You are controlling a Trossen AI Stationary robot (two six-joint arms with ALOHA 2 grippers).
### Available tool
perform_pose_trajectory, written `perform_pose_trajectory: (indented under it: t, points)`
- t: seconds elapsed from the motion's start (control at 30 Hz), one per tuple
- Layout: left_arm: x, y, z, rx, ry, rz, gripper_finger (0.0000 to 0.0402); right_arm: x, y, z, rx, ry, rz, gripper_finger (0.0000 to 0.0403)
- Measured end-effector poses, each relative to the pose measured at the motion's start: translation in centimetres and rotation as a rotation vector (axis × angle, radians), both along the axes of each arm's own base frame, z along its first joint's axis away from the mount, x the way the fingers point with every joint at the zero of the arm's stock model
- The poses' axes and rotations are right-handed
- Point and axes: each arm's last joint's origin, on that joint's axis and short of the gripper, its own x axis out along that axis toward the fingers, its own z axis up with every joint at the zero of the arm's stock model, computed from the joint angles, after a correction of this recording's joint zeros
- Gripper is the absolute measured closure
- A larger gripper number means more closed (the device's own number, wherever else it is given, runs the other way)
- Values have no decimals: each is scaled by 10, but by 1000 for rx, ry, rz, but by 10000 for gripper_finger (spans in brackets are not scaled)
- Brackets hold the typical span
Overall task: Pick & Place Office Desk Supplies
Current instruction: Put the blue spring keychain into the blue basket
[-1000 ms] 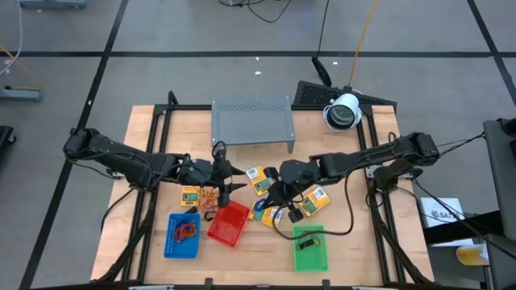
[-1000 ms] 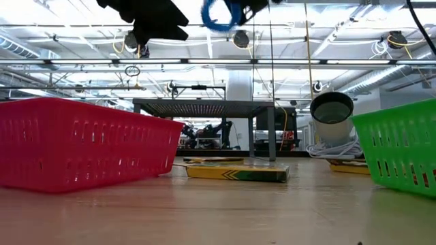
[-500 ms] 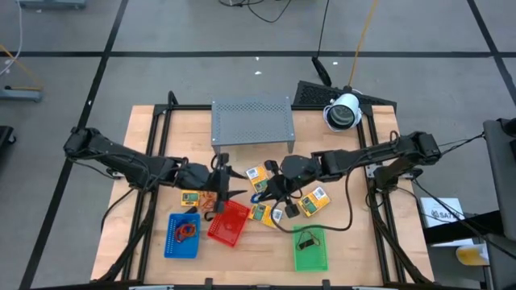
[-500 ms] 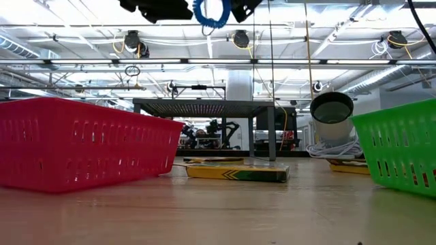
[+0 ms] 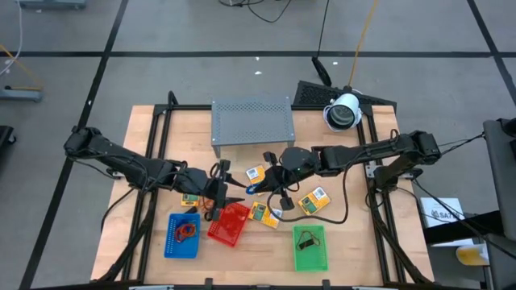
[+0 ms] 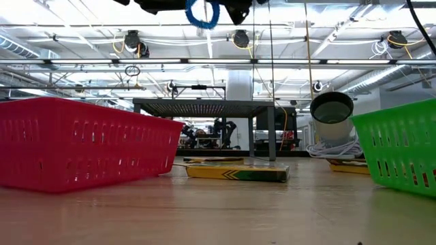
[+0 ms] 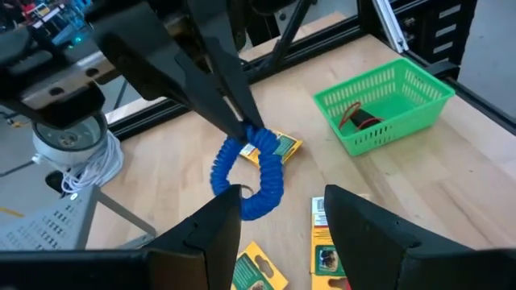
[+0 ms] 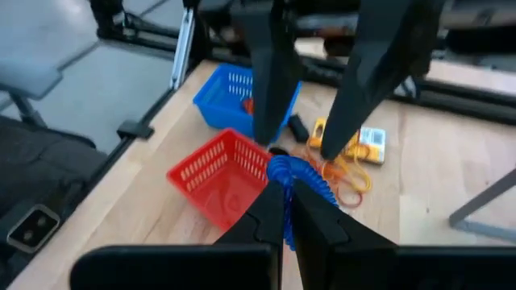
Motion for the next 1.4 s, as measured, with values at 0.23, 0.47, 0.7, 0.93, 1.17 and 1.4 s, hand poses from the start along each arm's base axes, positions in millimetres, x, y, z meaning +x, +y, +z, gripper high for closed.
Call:
perform_pose_trajectory:
  t: [0.23,0.47,0.7,0.93,1.17,1.4]
  points:
    - [1,0,3,4,-35,0,213,2,0,5,3,-52,3,399]
    - [2,1,5,20,-60,18,213,3,1,8,5,-89,4,399]
    - [2,1,5,3,-59,25,217,4,1,9,6,-101,4,399]
    - [2,2,5,9,-62,59,324,4,1,9,6,-101,4,399]
    - [2,2,5,-14,-63,81,370,4,1,9,6,-101,4,399]
    - [2,2,5,-19,-63,88,389,4,1,9,6,-101,5,385]
